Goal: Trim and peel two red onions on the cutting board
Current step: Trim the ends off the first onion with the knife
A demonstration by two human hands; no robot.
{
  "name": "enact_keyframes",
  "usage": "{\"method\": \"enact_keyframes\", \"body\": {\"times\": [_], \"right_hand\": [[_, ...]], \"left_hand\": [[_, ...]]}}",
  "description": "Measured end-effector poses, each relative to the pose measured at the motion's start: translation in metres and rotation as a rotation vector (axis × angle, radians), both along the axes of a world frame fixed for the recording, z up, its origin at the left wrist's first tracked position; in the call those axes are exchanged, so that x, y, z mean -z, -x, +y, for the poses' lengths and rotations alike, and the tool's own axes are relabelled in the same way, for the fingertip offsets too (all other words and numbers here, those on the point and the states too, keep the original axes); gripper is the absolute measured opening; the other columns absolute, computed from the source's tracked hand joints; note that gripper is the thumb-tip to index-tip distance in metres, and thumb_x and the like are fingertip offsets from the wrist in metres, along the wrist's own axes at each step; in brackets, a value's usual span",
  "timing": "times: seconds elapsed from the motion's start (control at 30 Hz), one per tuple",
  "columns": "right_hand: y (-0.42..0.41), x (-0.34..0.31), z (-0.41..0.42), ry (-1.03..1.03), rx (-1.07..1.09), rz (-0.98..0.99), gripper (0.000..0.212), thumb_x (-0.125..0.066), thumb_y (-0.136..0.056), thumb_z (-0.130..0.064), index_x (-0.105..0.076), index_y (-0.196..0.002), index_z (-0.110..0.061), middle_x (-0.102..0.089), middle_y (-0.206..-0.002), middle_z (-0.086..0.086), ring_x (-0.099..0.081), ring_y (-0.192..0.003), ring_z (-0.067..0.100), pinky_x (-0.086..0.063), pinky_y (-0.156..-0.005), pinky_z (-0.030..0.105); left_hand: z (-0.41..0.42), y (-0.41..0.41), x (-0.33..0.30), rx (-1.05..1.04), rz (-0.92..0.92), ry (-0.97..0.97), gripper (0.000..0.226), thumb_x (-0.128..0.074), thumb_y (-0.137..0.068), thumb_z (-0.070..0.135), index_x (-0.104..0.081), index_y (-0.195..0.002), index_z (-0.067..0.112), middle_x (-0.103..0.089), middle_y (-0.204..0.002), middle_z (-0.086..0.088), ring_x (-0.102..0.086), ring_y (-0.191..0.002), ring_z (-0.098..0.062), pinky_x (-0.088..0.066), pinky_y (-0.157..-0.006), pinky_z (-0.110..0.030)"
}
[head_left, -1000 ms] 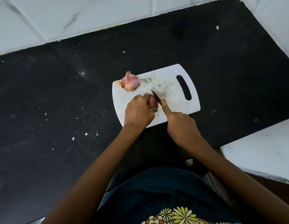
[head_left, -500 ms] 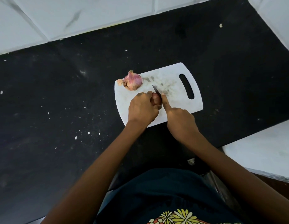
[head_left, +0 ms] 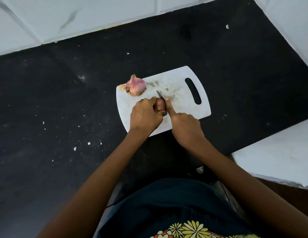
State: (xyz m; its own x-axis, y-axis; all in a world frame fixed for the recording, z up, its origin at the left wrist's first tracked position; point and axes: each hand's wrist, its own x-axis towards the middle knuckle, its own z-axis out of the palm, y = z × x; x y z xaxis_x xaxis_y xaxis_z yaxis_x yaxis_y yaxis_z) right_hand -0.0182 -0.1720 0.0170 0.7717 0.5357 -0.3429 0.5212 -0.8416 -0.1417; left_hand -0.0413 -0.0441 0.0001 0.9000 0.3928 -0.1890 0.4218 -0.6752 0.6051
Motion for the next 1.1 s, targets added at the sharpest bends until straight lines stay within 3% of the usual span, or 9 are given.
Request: {"method": "enact_keyframes", "body": {"times": [0.17,0.3,0.4,0.67,0.8,0.9,1.0,1.07,1.1], "right_hand": [[0.015,0.001,-0.019,-0.002,0.034,-0.003,0.081,-0.041,-0.094,-0.003,0.012,-0.151,-0.026,-0.033,-0.065,-0.001,-0.046,-0.065,0.019,-0.037,-0.058,0.034],[0.010,0.011,-0.011,0.014,0.038,0.013,0.078,-0.041,-0.093,-0.004,0.008,-0.152,-0.022,-0.048,-0.077,0.005,-0.051,-0.070,0.022,-0.038,-0.059,0.034],[0.011,0.016,-0.009,0.000,0.060,0.053,0.079,-0.040,-0.093,-0.003,0.008,-0.152,-0.024,-0.046,-0.078,0.005,-0.046,-0.067,0.021,-0.039,-0.060,0.035],[0.025,0.022,-0.023,0.007,0.070,-0.018,0.083,-0.038,-0.093,-0.003,0.017,-0.150,-0.027,-0.044,-0.077,0.004,-0.045,-0.062,0.020,-0.038,-0.055,0.034],[0.024,0.025,-0.022,-0.035,0.076,-0.019,0.081,-0.038,-0.093,-0.004,0.014,-0.151,-0.028,-0.043,-0.077,0.004,-0.045,-0.064,0.021,-0.038,-0.057,0.035],[0.017,0.025,-0.025,-0.204,0.148,0.038,0.069,-0.037,-0.097,-0.010,-0.002,-0.153,-0.032,-0.047,-0.070,0.005,-0.054,-0.066,0.029,-0.042,-0.060,0.038],[0.012,0.022,-0.028,-0.661,0.386,0.046,0.054,-0.043,-0.098,-0.021,-0.028,-0.148,-0.033,-0.055,-0.058,0.009,-0.057,-0.055,0.026,-0.050,-0.057,0.039],[0.007,0.015,-0.026,-0.846,0.519,0.083,0.040,-0.050,-0.095,-0.024,-0.049,-0.135,-0.029,-0.059,-0.056,0.011,-0.054,-0.044,0.018,-0.047,-0.050,0.033],[0.003,0.011,-0.023,-0.884,0.572,0.112,0.027,-0.053,-0.094,-0.023,-0.061,-0.119,-0.020,-0.059,-0.055,0.011,-0.052,-0.041,0.015,-0.045,-0.049,0.031]], "left_hand": [[0.000,-0.001,-0.001,0.016,0.014,-0.004,0.027,-0.072,-0.079,0.032,-0.065,-0.098,0.015,-0.065,-0.083,-0.006,-0.060,-0.077,-0.024,-0.045,-0.066,-0.031],[-0.002,0.001,0.002,0.016,0.001,0.004,0.033,-0.074,-0.079,0.030,-0.065,-0.106,0.015,-0.066,-0.088,-0.006,-0.062,-0.082,-0.025,-0.049,-0.071,-0.032],[0.001,0.005,0.003,0.001,-0.018,0.028,0.041,-0.075,-0.079,0.033,-0.065,-0.116,0.018,-0.070,-0.091,-0.006,-0.064,-0.085,-0.024,-0.053,-0.078,-0.035],[0.008,0.014,0.007,-0.024,-0.072,0.154,0.049,-0.079,-0.074,0.036,-0.064,-0.119,0.023,-0.072,-0.102,0.003,-0.065,-0.096,-0.016,-0.053,-0.085,-0.030],[0.011,0.023,0.015,-0.012,-0.137,0.161,0.057,-0.079,-0.072,0.036,-0.059,-0.120,0.016,-0.068,-0.109,-0.001,-0.061,-0.102,-0.020,-0.052,-0.088,-0.042],[0.010,0.023,0.016,0.011,-0.119,0.103,0.062,-0.069,-0.069,0.047,-0.054,-0.122,0.018,-0.064,-0.109,-0.002,-0.056,-0.104,-0.024,-0.050,-0.086,-0.046],[0.009,0.022,0.016,0.010,-0.070,0.068,0.064,-0.069,-0.070,0.051,-0.051,-0.125,0.023,-0.063,-0.111,-0.001,-0.053,-0.108,-0.023,-0.049,-0.086,-0.047],[0.008,0.021,0.016,0.001,-0.052,0.029,0.068,-0.073,-0.071,0.053,-0.048,-0.127,0.025,-0.063,-0.112,-0.001,-0.052,-0.112,-0.023,-0.048,-0.088,-0.047],[0.007,0.021,0.015,-0.002,-0.044,0.004,0.070,-0.074,-0.070,0.055,-0.048,-0.128,0.025,-0.064,-0.112,-0.001,-0.051,-0.113,-0.023,-0.047,-0.088,-0.046]]}}
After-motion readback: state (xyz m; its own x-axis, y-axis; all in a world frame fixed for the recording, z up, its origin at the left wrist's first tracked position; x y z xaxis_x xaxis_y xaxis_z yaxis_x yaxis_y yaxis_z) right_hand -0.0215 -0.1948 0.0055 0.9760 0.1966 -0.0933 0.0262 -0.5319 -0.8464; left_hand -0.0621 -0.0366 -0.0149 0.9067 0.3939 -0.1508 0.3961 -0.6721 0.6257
